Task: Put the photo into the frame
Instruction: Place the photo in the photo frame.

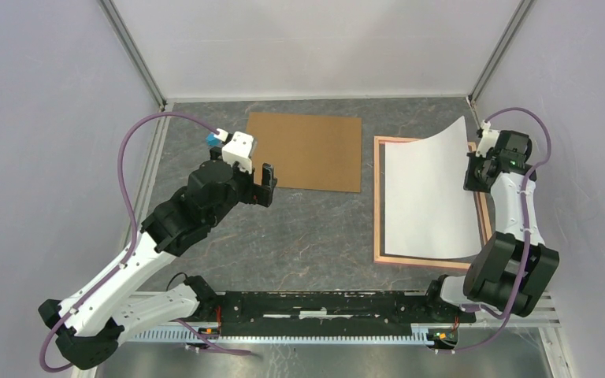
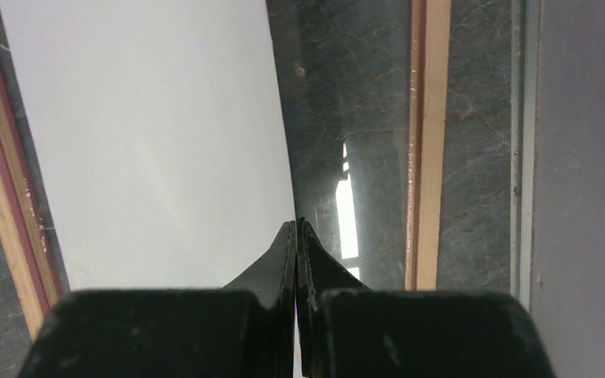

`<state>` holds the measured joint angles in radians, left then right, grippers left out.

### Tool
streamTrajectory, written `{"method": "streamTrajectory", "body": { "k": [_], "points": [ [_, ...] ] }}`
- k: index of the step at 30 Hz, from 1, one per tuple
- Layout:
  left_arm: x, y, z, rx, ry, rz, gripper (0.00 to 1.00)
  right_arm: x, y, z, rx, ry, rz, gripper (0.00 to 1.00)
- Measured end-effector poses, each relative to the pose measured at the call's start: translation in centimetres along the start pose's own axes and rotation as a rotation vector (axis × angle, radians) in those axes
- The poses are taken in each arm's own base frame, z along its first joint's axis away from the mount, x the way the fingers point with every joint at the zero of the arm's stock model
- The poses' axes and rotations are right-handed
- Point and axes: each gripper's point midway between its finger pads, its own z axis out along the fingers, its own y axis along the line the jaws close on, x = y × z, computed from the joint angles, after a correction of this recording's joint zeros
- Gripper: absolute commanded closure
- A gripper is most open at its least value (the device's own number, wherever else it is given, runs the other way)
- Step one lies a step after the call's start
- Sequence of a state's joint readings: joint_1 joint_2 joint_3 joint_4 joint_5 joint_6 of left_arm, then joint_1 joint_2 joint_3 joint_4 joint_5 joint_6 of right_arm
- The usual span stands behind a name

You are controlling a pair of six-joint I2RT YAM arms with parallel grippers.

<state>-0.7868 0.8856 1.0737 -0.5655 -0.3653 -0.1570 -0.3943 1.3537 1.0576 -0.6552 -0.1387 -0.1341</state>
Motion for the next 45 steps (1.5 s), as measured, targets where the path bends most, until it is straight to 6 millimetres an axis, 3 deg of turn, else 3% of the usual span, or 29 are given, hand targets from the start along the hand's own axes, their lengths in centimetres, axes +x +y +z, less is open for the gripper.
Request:
{"method": "streamTrajectory", "body": {
  "k": [17,20,23,24,25,26,27,34,39,41,43,45],
  "points": [
    [0.0,0.0,0.0,0.0,0.0,0.001,0.01,0.3,3.0,0.9,-0.176,-0.011,-0.002,0.98],
    [0.0,0.0,0.0,0.001,0.0,0.0,0.01,0.1,3.0,1.0,-0.175,-0.017,0.014,0.83],
    [0.0,0.0,0.0,0.001,0.0,0.0,0.01,-0.2,3.0,1.1,-0.171,-0.031,0.025,0.58],
    [0.0,0.0,0.0,0.001,0.0,0.0,0.01,-0.3,2.9,1.1,-0.169,-0.032,0.031,0.47],
    [0.0,0.0,0.0,0.001,0.0,0.0,0.01,-0.3,2.8,1.1,-0.163,-0.033,0.031,0.29],
    [0.0,0.0,0.0,0.001,0.0,0.001,0.01,-0.3,2.7,1.1,-0.155,-0.031,0.033,0.05],
    [0.0,0.0,0.0,0.001,0.0,0.001,0.01,-0.2,2.6,1.1,-0.145,-0.028,0.041,0.02],
    [0.2,-0.1,0.2,0.0,0.007,0.003,0.01,-0.6,0.1,0.2,0.035,-0.001,0.019,0.02],
    [0.6,-0.1,0.6,-0.001,0.004,0.005,0.01,-2.7,-0.9,-2.9,0.281,-0.053,-0.016,0.02],
    [0.8,-0.1,0.8,-0.004,0.003,0.017,0.01,-4.3,-0.2,-4.4,0.366,-0.093,-0.037,0.02],
    [1.1,0.2,1.0,-0.017,0.003,0.029,0.01,-5.7,1.8,-5.4,0.402,-0.14,-0.062,0.02],
    [1.3,0.5,1.3,-0.035,0.001,0.035,0.01,-6.3,6.5,-5.6,0.331,-0.2,-0.107,0.02]
  ]
}}
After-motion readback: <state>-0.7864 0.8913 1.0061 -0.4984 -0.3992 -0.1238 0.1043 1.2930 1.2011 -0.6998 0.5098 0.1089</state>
